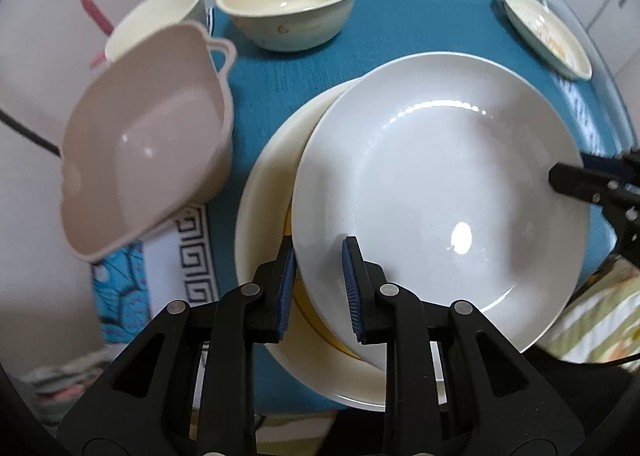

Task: Organize plates and bowls
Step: 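Carry the white plate with both grippers and lower it onto the yellow plate, then open both grippers and withdraw from the white plate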

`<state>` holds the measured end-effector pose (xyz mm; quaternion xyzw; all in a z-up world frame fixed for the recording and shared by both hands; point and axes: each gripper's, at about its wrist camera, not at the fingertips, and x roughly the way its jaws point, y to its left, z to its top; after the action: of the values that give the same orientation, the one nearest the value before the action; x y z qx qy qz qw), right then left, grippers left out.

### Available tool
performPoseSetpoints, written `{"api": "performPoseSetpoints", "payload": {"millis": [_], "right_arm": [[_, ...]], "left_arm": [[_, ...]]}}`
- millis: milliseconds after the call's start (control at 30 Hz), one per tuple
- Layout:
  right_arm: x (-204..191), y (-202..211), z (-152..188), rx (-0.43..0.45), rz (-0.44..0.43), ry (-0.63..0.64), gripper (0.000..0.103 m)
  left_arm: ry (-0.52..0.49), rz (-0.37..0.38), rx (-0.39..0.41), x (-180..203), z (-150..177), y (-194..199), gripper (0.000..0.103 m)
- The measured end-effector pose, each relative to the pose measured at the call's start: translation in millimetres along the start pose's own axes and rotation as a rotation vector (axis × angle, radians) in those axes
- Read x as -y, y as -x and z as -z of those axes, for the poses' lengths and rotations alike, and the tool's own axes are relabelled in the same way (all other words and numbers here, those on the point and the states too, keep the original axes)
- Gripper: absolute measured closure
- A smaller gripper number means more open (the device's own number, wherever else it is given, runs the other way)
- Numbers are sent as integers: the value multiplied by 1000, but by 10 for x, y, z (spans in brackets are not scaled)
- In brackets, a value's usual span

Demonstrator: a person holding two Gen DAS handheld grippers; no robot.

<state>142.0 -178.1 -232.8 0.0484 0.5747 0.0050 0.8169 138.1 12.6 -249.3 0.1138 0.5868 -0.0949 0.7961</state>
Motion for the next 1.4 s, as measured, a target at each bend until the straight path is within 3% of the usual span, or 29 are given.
{"api": "performPoseSetpoints", "payload": {"millis": [167, 533, 933, 1033, 1100, 1133, 1200, 1233, 1300, 1367, 1400], "right_arm": [[-85, -19, 13, -2, 25, 34, 85], [-230, -75, 61, -2, 37, 80, 85], [-270, -57, 101, 19, 43, 89, 85], [-227, 39, 78, 51, 29, 70, 85], [-179, 145, 57, 81, 17, 48, 85], [-140, 207, 43, 97, 8, 32, 85], [-77, 309, 26, 124, -13, 8, 85], [-31, 354, 23, 136, -25, -7, 85], [113, 489, 45, 180, -53, -57, 71], [266, 645, 101, 226, -71, -113, 6], [322, 723, 129, 250, -73, -136, 0]], "left_arm": [[-73, -91, 25, 106, 34, 13, 82], [-145, -211, 80, 166, 96, 63, 82], [-122, -170, 92, 48, 162, 172, 82], [-106, -144, 112, 38, 132, 308, 82], [-97, -101, 166, 24, 81, 481, 82], [-98, -95, 195, 30, 55, 569, 76], [-101, -96, 253, 53, -17, 737, 31], [-100, -98, 289, 67, -47, 823, 4], [-110, -70, 383, 102, -108, 1026, 0], [-137, -31, 410, 168, -214, 1139, 0], [-156, -2, 426, 224, -304, 1201, 0]]}}
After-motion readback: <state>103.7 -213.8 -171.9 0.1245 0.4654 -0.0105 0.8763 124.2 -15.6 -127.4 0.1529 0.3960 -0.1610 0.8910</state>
